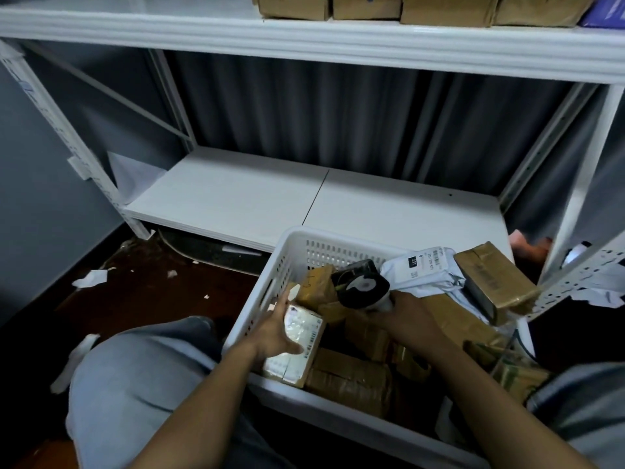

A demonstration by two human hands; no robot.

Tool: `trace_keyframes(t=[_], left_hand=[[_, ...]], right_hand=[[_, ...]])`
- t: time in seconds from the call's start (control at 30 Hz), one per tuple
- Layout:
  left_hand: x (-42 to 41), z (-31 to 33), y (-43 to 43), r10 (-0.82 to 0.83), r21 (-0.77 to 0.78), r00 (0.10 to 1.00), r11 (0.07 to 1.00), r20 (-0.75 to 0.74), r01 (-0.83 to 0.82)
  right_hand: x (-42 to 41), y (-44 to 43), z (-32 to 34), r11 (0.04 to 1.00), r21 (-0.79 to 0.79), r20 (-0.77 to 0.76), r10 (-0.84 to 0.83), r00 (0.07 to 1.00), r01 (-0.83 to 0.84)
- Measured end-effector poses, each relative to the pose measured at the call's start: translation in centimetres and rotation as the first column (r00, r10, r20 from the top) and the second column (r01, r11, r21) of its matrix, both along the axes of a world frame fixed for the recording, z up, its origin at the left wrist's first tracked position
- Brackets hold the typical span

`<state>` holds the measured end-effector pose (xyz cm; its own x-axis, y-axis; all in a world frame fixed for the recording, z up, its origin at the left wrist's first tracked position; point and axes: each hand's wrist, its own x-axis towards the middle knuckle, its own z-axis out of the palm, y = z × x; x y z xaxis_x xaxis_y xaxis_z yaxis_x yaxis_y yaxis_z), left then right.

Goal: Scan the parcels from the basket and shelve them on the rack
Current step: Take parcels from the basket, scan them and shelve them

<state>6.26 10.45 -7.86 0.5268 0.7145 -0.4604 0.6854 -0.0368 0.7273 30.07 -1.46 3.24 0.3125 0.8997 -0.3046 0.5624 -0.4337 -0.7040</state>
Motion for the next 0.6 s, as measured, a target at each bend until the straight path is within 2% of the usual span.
trace_keyframes(t=[0.13, 0.2, 0.3, 0.4, 0.5, 0.6], left_hand=[[-0.5, -0.6, -0.5, -0.036, -0.128, 0.98, 0.992, -0.196, 0.01], [-0.4, -0.3, -0.3, 0.032, -0.129, 0.981, 0.99, -0.192, -0.057], [0.3, 1.5, 0.0, 0.214, -0.092, 0.977, 0.973, 0.014, -0.212], [0.9, 3.2, 0.2, 0.388, -0.11, 0.886, 0.922, 0.252, -0.372], [1.3, 4.4, 0.2, 0.46, -0.149, 0.792, 0.886, 0.402, -0.439], [1.7, 5.0, 0.2, 0.481, -0.163, 0.731, 0.87, 0.484, -0.465]], right_hand=[[1.0, -0.3, 0.8, 0.998, 0.013, -0.015, -0.068, 0.998, 0.068], [1.5, -0.5, 1.2, 0.994, 0.037, -0.009, -0.104, 0.995, 0.104], [2.3, -1.1, 2.3, 0.991, 0.076, -0.029, -0.104, 0.994, 0.106], [3.1, -1.4, 3.2, 0.991, 0.099, -0.029, -0.089, 0.996, 0.091], [3.7, -1.9, 4.1, 0.992, 0.106, 0.025, -0.072, 0.997, 0.069], [3.8, -2.2, 5.2, 0.995, 0.095, 0.092, -0.032, 0.995, 0.023]])
